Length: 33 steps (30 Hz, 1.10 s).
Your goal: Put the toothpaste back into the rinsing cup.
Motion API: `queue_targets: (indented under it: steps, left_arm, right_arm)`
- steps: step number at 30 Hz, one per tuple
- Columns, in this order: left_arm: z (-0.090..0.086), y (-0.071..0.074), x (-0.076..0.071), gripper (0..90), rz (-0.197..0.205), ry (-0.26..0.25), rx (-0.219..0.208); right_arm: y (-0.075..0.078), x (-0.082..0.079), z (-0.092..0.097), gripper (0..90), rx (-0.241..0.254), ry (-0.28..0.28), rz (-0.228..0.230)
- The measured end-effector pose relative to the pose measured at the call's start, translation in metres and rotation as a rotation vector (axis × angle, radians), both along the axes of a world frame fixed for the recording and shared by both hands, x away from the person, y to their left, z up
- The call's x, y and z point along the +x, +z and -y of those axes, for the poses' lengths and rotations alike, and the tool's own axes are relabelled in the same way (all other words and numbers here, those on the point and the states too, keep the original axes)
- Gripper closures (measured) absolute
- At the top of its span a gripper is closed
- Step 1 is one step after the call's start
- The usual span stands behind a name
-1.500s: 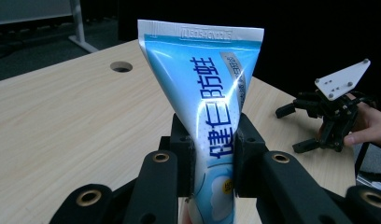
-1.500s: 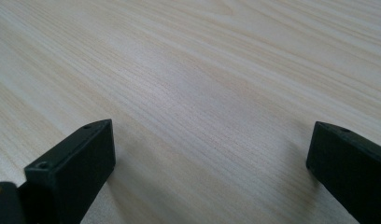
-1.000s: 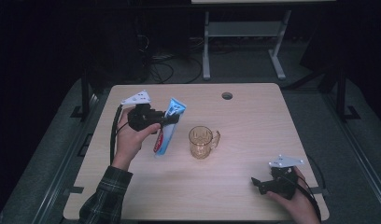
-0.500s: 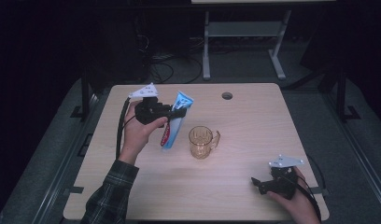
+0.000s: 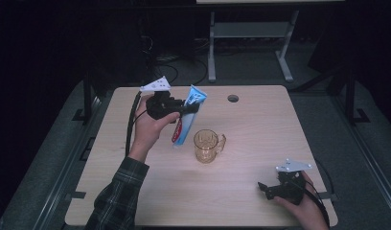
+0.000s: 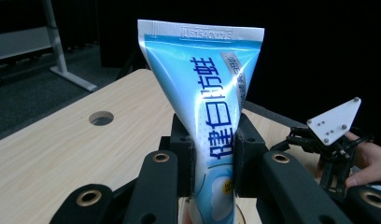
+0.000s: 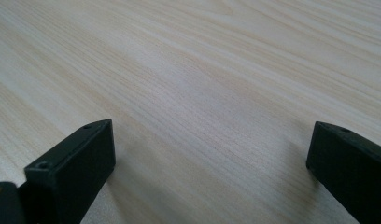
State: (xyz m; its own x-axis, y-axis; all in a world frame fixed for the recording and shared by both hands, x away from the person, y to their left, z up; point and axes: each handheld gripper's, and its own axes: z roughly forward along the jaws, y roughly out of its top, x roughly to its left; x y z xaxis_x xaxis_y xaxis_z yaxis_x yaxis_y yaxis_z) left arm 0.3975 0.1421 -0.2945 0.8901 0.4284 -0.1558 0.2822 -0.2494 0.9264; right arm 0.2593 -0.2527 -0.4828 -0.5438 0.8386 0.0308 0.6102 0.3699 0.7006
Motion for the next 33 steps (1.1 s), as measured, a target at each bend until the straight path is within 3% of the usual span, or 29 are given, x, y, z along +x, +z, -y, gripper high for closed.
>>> queue_targets:
  steps: [12, 22, 33]
  left_arm:
    - [0.02, 0.007, 0.007, 74.1, 0.015, -0.025, -0.027]
    - [0.041, 0.009, 0.014, 74.1, 0.028, -0.06, -0.025]
    - [0.06, 0.002, 0.022, 74.1, 0.023, -0.086, -0.034]
  right_arm:
    - [0.0, 0.0, 0.0, 0.5, 0.0, 0.001, 0.0]
    - [0.0, -0.001, 0.0, 0.6, 0.0, 0.002, 0.002]
    - [0.0, -0.001, 0.0, 0.5, -0.002, 0.003, 0.002]
